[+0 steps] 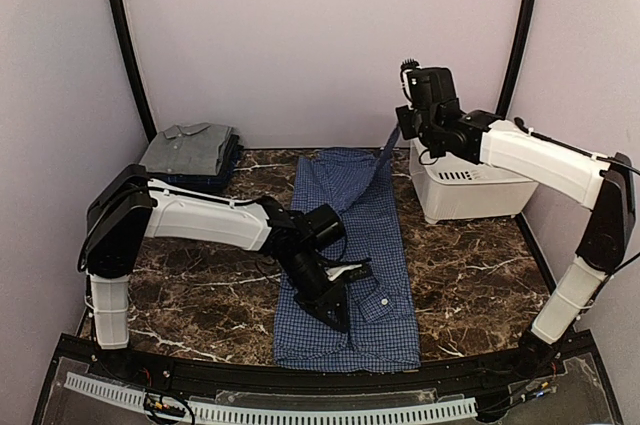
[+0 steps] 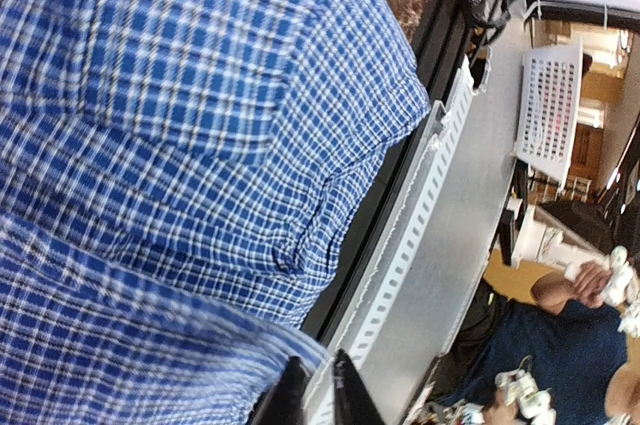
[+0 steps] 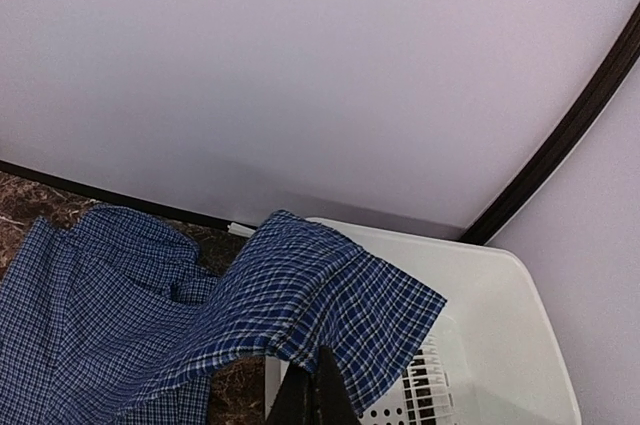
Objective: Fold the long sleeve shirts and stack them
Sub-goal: Fold the 1/3-folded shirt at the center of the board.
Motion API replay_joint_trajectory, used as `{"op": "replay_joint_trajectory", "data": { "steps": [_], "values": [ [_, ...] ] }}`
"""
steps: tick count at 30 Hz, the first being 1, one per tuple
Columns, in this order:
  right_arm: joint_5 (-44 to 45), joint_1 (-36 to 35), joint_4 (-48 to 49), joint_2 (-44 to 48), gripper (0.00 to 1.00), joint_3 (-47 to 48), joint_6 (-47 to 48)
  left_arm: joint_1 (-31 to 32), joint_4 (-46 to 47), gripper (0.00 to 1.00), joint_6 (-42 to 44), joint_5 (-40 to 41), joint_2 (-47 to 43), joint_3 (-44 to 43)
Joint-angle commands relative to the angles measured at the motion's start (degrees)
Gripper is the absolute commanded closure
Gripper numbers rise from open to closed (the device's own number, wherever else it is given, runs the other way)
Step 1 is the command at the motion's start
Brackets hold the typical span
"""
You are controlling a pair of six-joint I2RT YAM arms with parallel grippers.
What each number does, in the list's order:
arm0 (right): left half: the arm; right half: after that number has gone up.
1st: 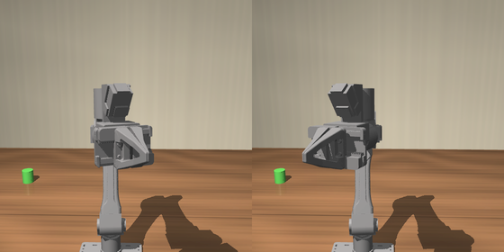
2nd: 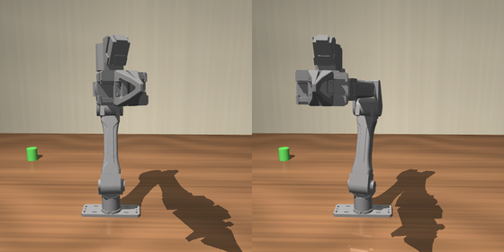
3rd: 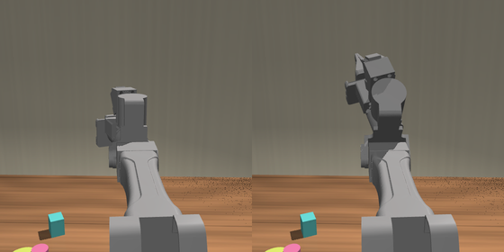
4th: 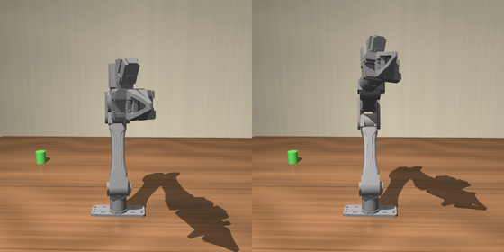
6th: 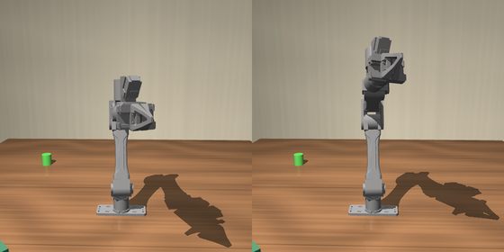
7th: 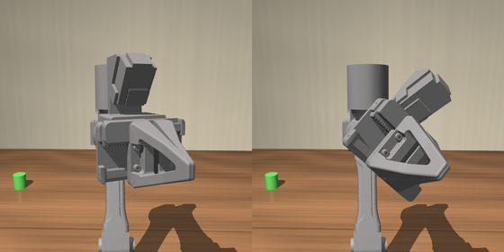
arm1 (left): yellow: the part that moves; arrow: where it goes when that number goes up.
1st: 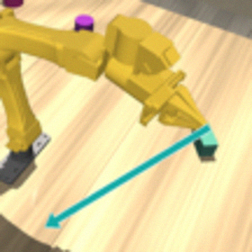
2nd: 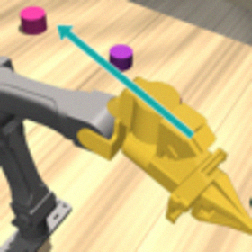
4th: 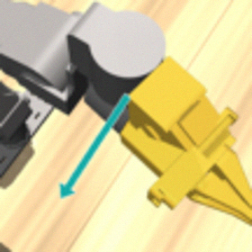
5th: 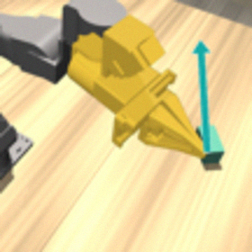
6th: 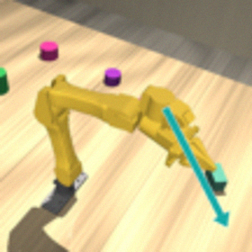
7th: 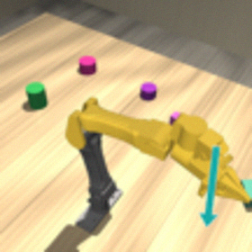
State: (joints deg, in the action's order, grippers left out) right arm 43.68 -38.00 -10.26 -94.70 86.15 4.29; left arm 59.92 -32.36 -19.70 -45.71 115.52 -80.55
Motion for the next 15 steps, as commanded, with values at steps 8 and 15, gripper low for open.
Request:
{"op": "replay_joint_trajectory", "data": {
  "steps": [8, 15],
  "values": [
    [-2.4, -2.6, 5.8, 2.9, 1.0, -5.0, 4.3, -2.0, 5.9, 0.64, -1.8, -3.1, -2.7, -2.4],
    [-12.2, -7.8, 9.2, 3.5, 1.0, -9.3, 11.5, -13.2, 16.1, 0.63, -12.1, -3.4, -12.3, 5.6]
  ]
}}
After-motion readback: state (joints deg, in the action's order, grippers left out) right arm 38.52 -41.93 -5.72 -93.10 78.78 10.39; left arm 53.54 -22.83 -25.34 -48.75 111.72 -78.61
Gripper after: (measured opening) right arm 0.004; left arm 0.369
